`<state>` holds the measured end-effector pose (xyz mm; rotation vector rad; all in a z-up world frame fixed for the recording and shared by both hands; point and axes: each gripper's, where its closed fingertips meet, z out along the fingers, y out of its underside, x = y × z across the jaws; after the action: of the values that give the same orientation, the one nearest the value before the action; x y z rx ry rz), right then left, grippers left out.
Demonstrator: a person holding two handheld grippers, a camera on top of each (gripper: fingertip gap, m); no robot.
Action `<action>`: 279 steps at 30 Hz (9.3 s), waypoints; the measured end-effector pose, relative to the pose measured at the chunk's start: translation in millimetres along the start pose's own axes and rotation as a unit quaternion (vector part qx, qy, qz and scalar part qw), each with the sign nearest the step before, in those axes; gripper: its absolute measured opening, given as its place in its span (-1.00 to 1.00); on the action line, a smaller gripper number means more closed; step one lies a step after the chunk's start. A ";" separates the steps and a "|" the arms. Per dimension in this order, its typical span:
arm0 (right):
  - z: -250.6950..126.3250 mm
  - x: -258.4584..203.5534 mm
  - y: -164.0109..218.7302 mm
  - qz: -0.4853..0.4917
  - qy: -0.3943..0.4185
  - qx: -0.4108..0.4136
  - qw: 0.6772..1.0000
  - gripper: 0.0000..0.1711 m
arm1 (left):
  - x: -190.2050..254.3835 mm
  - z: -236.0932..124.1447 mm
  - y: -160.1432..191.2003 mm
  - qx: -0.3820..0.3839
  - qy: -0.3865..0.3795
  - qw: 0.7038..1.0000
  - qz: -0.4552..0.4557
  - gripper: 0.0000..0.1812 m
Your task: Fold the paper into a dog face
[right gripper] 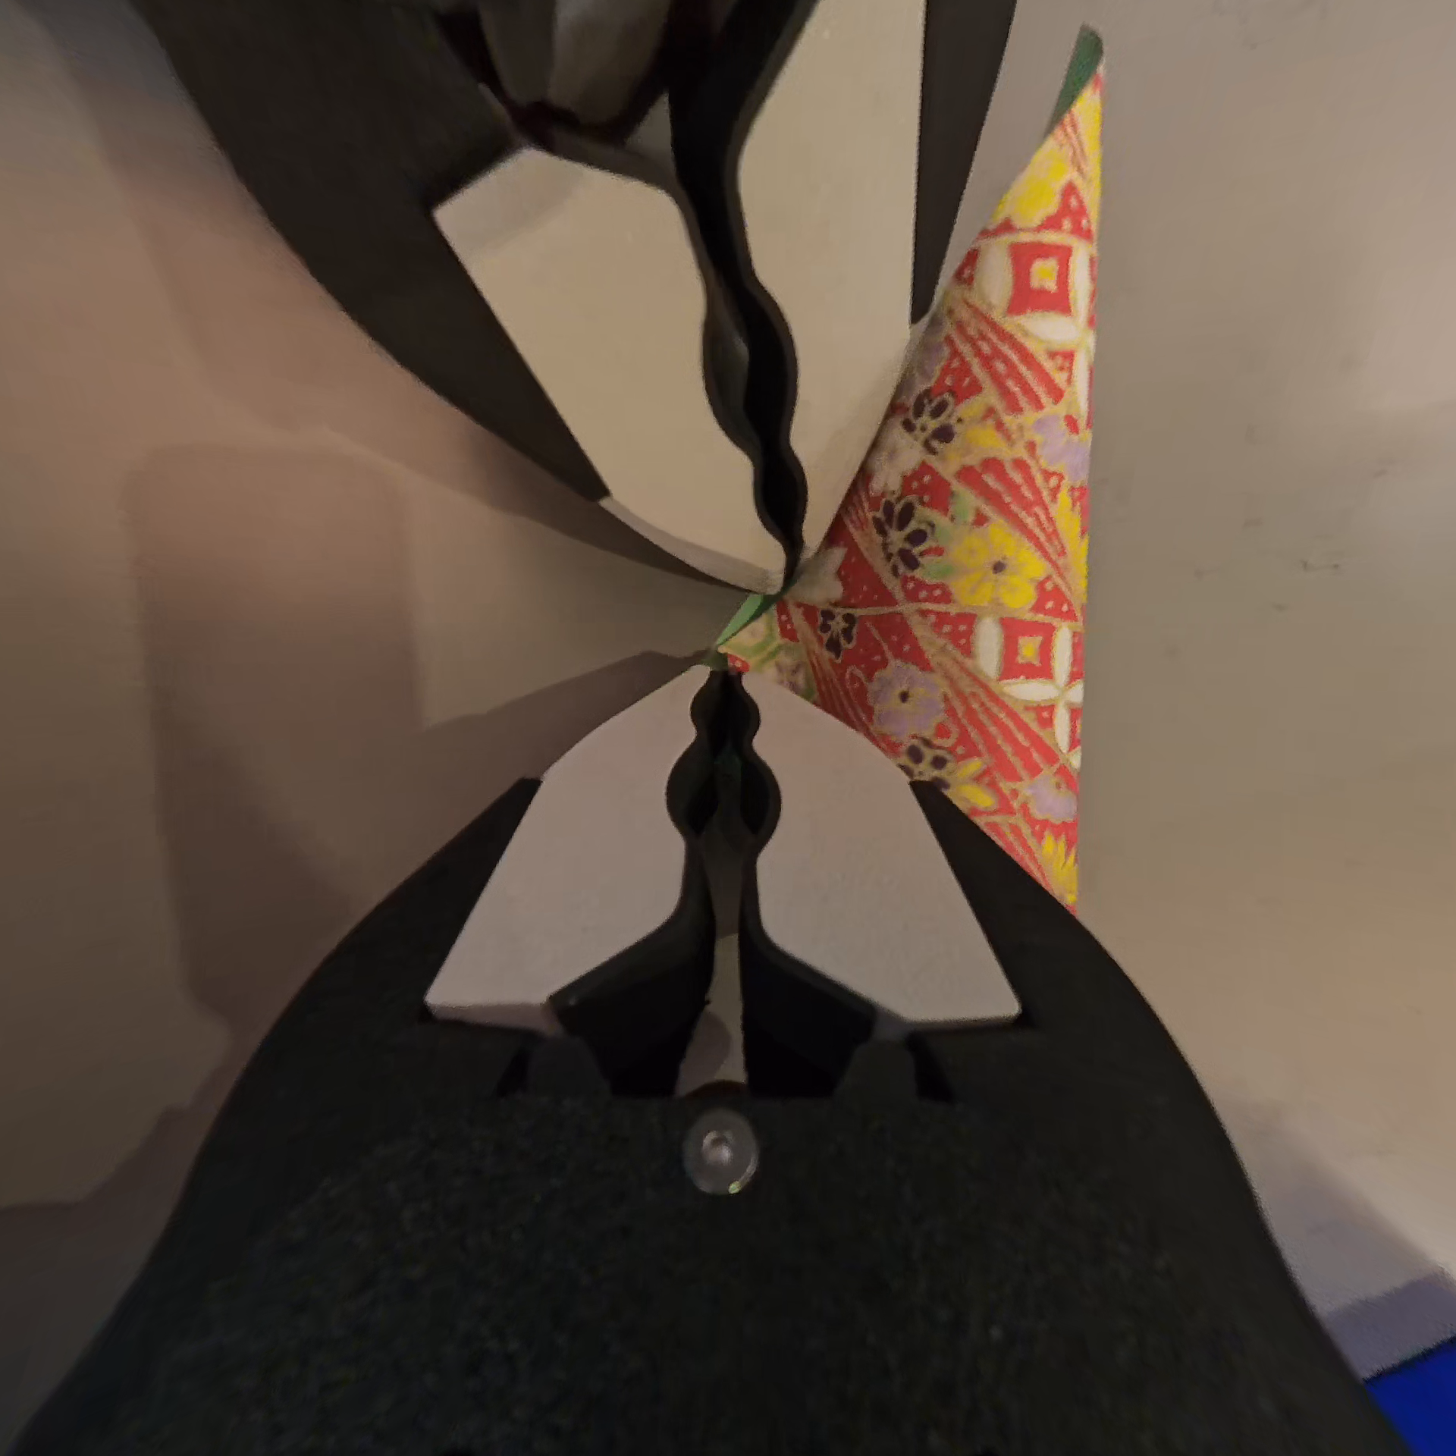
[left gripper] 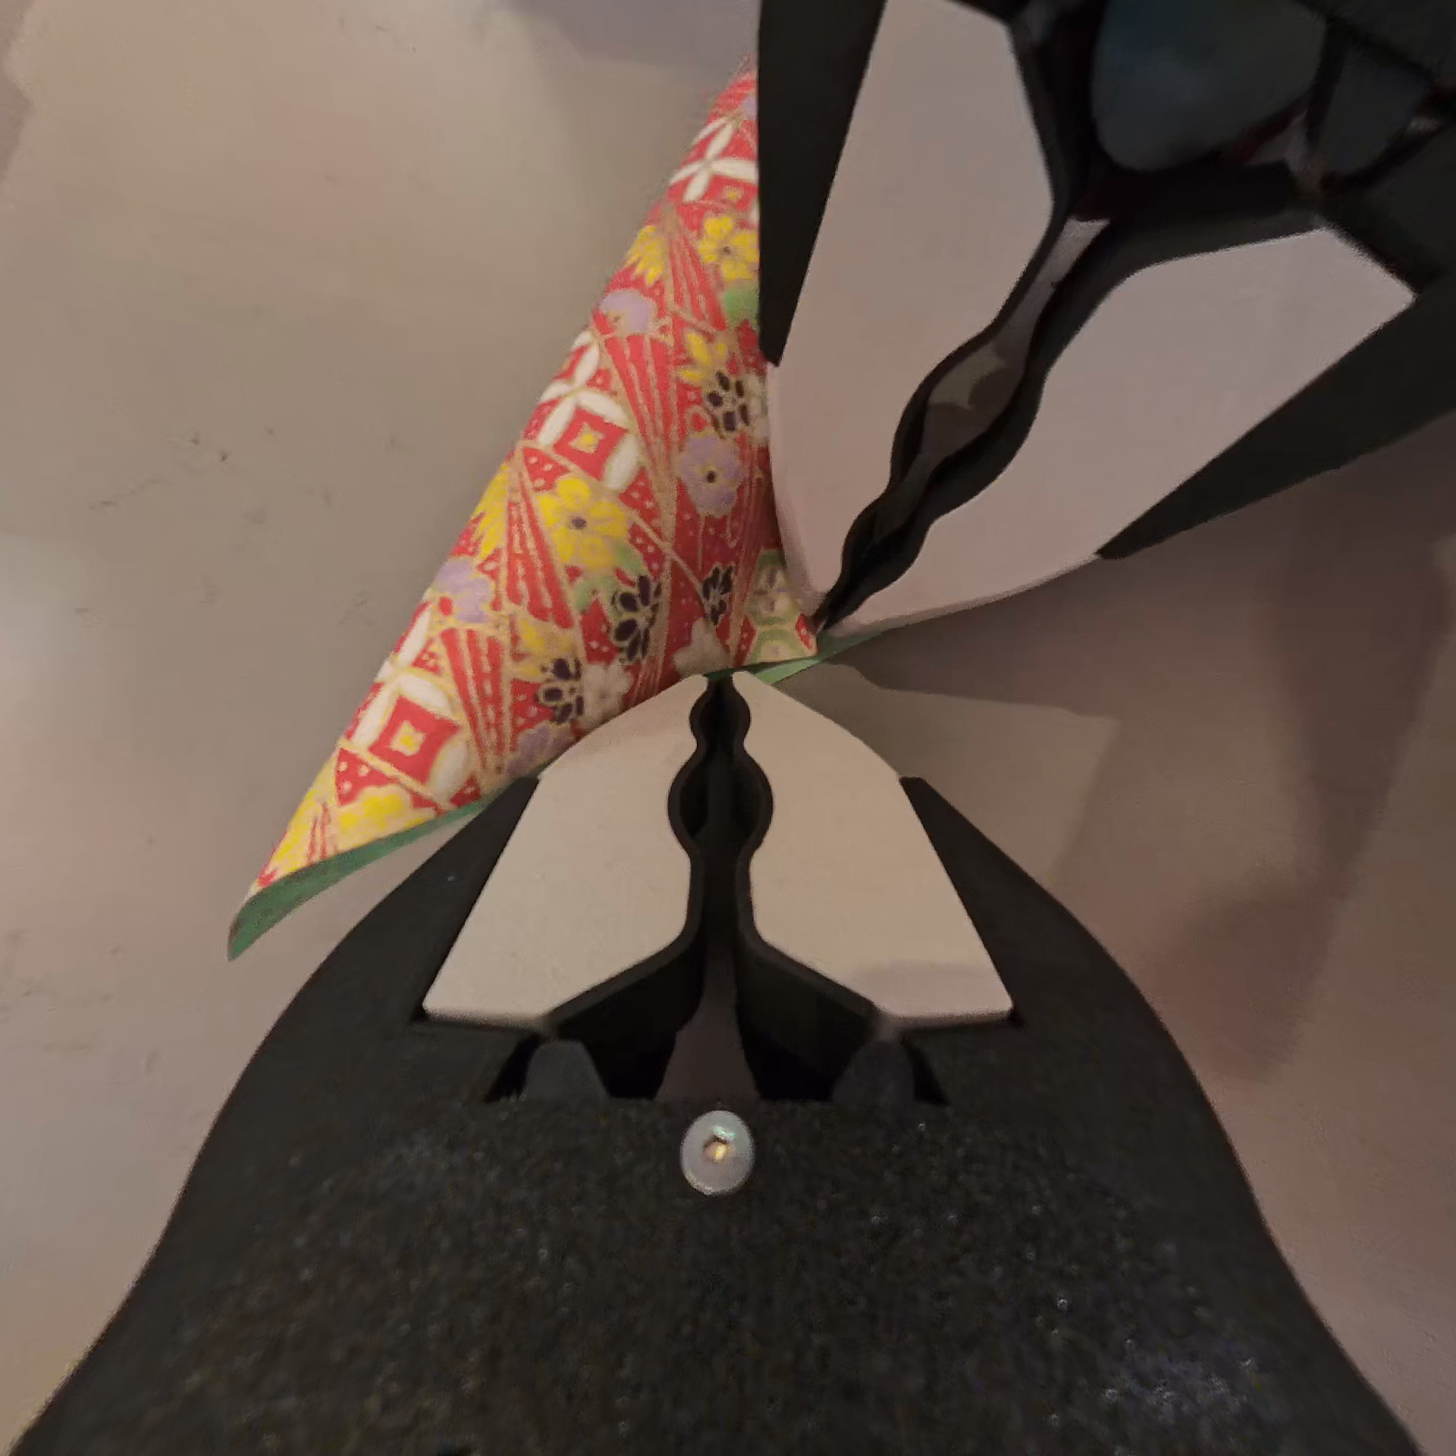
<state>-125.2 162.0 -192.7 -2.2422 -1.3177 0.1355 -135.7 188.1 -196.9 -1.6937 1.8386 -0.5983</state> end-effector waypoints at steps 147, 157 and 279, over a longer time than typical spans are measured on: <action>-1.0 -2.3 4.9 0.207 -0.100 0.085 0.969 -1.00 | -100.8 0.5 2.6 0.016 -0.059 0.998 -0.026 -1.00; -1.3 -2.5 5.4 0.210 -0.101 0.085 0.969 -1.00 | -112.6 -53.7 -31.3 0.135 -0.093 0.984 -0.076 -1.00; -1.7 -2.4 1.5 0.229 -0.110 0.093 0.963 -1.00 | -44.3 50.3 -52.8 -0.043 0.028 0.996 0.067 -1.00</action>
<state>-124.8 158.7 -192.4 -2.3759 -0.8209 0.6631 -61.0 229.3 -194.6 -1.6063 2.0263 -0.5207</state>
